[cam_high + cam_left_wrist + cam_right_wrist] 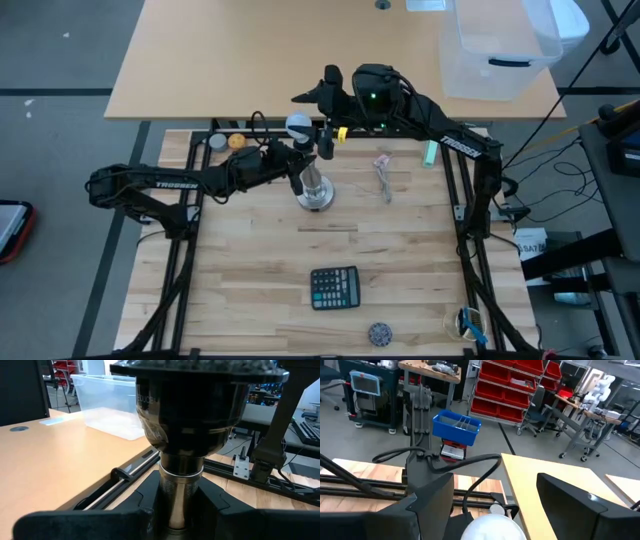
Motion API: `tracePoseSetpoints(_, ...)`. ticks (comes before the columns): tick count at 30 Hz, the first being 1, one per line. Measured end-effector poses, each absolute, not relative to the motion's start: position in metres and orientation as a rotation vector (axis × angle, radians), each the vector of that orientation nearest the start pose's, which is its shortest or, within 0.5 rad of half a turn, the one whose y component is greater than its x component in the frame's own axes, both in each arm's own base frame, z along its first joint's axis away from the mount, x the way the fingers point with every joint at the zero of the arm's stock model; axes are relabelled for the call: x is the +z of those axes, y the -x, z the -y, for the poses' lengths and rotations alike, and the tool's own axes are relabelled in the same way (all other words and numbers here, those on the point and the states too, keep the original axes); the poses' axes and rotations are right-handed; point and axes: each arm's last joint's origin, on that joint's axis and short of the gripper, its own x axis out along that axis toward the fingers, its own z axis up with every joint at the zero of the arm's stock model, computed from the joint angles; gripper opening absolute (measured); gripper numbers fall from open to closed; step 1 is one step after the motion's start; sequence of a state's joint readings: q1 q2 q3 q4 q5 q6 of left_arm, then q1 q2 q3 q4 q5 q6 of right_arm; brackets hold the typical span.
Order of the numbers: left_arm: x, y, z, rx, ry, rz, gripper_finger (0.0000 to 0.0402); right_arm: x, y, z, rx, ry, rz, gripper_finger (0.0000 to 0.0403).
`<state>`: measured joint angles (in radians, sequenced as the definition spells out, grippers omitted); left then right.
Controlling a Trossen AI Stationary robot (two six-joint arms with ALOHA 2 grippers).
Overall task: Screw lightbulb
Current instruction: Insert the light bulb into the lamp
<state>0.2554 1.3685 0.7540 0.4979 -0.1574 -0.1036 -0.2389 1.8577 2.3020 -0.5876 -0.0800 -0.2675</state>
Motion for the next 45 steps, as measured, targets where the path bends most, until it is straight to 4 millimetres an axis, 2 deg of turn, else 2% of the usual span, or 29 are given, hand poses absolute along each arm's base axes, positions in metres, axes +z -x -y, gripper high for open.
tracePoseSetpoints(5, 0.259, -0.287, -0.08, 0.414, 0.108, -0.097, 0.0073, 0.504, -0.376, 0.089, -0.15, 0.139, -0.135, 0.0277)
tracePoseSetpoints(16, 0.259, -0.287, -0.079, 0.411, 0.108, -0.098, 0.0073, 0.499, -0.375, 0.089, -0.146, 0.071, -0.18, 0.0285)
tracePoseSetpoints(24, 0.258, -0.287, -0.079, 0.41, 0.11, -0.099, 0.0073, 0.501, -0.375, 0.09, -0.161, 0.039, -0.163, 0.0358)
tracePoseSetpoints(29, 0.258, -0.287, -0.079, 0.41, 0.11, -0.099, 0.0073, 0.494, -0.377, 0.091, -0.175, 0.031, -0.214, 0.0396)
tracePoseSetpoints(45, 0.258, -0.287, -0.079, 0.409, 0.11, -0.102, 0.0073, 0.469, -0.391, 0.096, -0.203, 0.052, -0.346, 0.0393)
